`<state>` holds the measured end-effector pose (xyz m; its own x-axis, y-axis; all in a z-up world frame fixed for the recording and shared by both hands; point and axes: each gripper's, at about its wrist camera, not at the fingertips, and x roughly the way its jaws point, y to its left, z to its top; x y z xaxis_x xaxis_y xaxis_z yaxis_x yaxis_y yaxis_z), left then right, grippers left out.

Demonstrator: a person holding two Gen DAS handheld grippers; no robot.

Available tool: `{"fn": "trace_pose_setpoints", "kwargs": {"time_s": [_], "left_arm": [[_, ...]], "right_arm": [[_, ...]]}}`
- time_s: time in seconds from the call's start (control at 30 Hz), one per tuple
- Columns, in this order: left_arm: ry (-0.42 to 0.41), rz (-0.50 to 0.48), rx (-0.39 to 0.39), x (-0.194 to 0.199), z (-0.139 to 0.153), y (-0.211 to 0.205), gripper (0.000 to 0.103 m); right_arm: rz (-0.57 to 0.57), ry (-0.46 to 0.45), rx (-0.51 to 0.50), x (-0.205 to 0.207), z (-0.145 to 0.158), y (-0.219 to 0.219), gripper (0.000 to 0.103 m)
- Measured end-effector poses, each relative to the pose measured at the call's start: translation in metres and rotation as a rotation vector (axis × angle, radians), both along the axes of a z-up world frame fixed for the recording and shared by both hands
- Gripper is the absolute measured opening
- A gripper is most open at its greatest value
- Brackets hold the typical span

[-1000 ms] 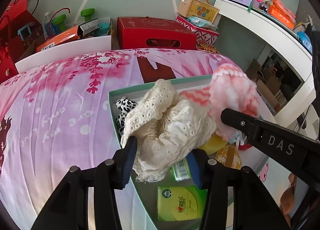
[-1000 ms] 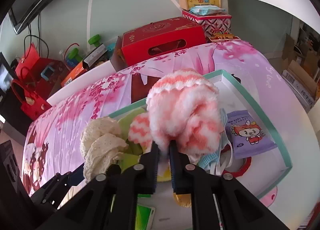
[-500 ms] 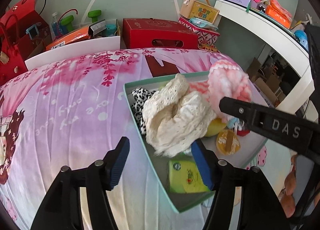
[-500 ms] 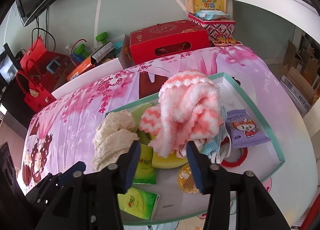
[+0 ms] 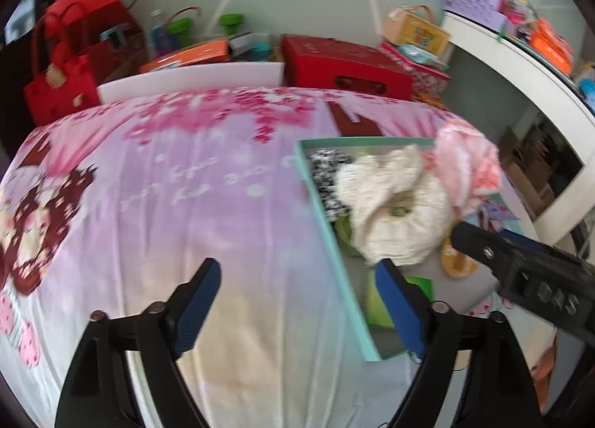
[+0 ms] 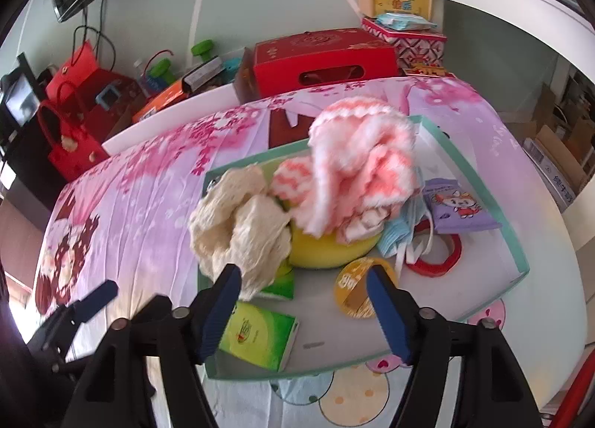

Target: Organize soft objects

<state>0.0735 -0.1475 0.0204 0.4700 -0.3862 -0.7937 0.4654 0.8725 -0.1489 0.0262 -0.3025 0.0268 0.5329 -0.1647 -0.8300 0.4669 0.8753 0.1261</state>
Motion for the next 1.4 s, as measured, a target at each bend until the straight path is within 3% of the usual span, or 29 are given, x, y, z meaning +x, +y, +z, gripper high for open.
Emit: {"fn": "trace_pose_setpoints", "kwargs": {"time_s": [0.07, 0.2, 0.57, 0.97, 1.4], "left_arm": [[0.015, 0.043, 0.012, 0.002, -0.002, 0.009, 0.092], [0.022, 0.106, 0.058, 0.002, -0.008, 0.024, 0.093], [0.036, 0.249, 0.142, -0.004, -0.02, 0.072, 0.1], [0.019, 0.272, 0.19, -0.017, -0.015, 0.093, 0.1], [0.049, 0.294, 0.178, -0.016, -0.018, 0.098, 0.1]], "right_arm": [[0.02, 0.004, 0.001, -0.002, -0.003, 0.007, 0.091], [0.057, 0.01, 0.013, -0.004, -0.009, 0.02, 0.103], [0.117, 0.043, -0.009, -0.01, -0.017, 0.046, 0.103], [0.145, 0.075, -0.023, -0.014, -0.027, 0.064, 0.103], [0.162, 0.083, -0.022, -0.012, -0.031, 0.069, 0.103]]}}
